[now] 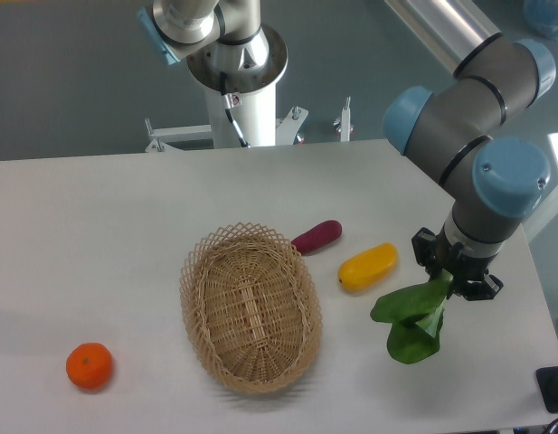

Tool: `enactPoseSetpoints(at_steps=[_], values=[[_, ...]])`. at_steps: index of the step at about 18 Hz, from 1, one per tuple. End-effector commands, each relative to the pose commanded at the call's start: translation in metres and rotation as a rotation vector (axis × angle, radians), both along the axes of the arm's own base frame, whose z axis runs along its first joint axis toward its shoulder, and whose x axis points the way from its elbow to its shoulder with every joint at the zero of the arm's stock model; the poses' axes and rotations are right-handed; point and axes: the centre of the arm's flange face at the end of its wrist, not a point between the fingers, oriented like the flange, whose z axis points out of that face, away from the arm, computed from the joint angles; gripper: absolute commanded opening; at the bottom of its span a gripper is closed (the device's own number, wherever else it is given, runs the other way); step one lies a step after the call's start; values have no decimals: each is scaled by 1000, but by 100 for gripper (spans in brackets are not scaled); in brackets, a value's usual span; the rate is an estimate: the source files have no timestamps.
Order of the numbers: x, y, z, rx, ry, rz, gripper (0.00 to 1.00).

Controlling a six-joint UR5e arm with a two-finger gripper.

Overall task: Place the green vegetable on the table
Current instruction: 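Hold the green bok choy in the gripper above the table edge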

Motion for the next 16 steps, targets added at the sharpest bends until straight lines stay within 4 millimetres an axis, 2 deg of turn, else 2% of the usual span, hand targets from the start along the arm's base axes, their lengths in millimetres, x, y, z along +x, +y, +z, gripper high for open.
enactPoseSetpoints(at_steps=[10,13,15,16], values=[[0,1,-1,-2,-1,0,0],[-1,-17,-11,-11,-20,-21,0],[13,-28,-16,-24,-43,-131,0],[21,-40,-20,-27,-61,-188,0]])
